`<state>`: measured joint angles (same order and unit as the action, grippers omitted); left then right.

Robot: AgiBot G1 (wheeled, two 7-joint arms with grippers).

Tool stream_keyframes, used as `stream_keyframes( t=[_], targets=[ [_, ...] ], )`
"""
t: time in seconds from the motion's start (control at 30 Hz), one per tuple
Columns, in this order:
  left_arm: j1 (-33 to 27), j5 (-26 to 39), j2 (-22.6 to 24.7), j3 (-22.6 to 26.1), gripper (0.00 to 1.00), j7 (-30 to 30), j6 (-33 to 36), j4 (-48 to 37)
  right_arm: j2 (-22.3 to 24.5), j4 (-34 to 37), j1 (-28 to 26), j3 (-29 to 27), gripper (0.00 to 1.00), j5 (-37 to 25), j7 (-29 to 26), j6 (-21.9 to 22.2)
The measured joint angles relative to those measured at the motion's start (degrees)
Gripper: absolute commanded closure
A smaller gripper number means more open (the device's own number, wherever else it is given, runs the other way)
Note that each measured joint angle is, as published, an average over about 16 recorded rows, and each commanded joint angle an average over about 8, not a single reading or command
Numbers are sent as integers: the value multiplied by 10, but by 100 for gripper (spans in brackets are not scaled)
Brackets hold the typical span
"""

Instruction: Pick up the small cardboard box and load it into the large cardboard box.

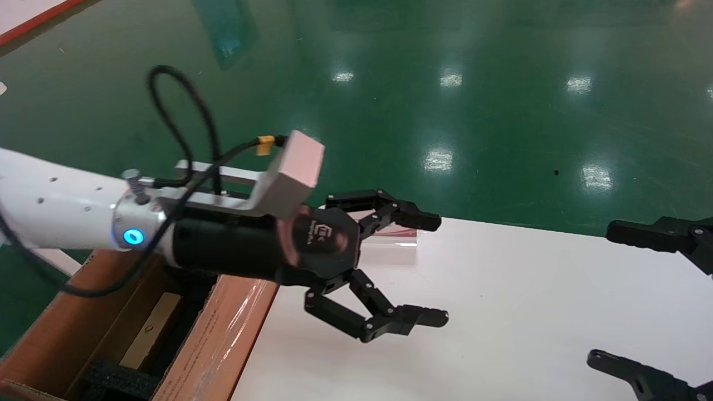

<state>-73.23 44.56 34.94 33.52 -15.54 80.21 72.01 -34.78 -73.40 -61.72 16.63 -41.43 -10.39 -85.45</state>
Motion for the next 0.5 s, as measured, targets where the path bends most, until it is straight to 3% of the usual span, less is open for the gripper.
stream_keyframes(
  t=[0.23, 0.5],
  targets=[
    [79, -18, 1, -119, 0, 33, 37, 10, 0, 0, 0, -1, 0, -1, -1, 0],
    [116, -27, 1, -174, 0, 48, 55, 15, -1, -1, 1, -3, 0, -2, -2, -1]
  ],
)
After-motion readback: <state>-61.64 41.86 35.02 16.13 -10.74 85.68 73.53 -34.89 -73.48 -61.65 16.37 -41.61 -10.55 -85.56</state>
